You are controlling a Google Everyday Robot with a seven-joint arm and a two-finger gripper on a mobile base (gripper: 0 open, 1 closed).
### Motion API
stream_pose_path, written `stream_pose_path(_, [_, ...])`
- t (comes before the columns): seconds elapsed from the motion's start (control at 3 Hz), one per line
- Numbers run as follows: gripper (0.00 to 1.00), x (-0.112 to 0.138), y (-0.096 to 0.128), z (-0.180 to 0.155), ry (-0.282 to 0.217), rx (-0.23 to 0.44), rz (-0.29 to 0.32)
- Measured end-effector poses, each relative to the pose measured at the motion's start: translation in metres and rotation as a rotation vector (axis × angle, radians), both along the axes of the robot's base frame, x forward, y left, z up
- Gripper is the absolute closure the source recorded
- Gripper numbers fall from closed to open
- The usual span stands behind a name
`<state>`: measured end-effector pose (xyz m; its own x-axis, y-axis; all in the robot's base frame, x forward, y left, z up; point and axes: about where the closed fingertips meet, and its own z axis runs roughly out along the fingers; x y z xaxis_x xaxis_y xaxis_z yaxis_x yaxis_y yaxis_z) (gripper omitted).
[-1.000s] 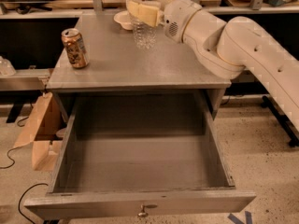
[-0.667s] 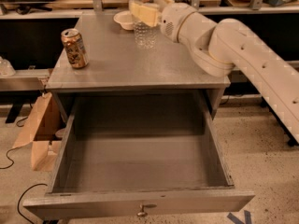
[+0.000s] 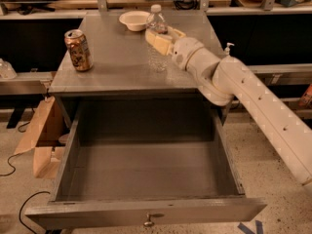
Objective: Pick water bottle from top drawer and place on counter
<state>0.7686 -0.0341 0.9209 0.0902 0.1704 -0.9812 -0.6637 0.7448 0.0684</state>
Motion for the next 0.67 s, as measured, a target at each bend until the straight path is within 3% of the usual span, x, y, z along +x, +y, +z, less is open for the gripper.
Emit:
stream_pose_path(0.33, [1.00,-0.0028,-0.0055,-0.0158,-0.010,0.011,-0.002])
stream_pose_path(0.67, [0.82,-0.0028,-0.0055,-0.0080,-0.010,0.011,-0.002])
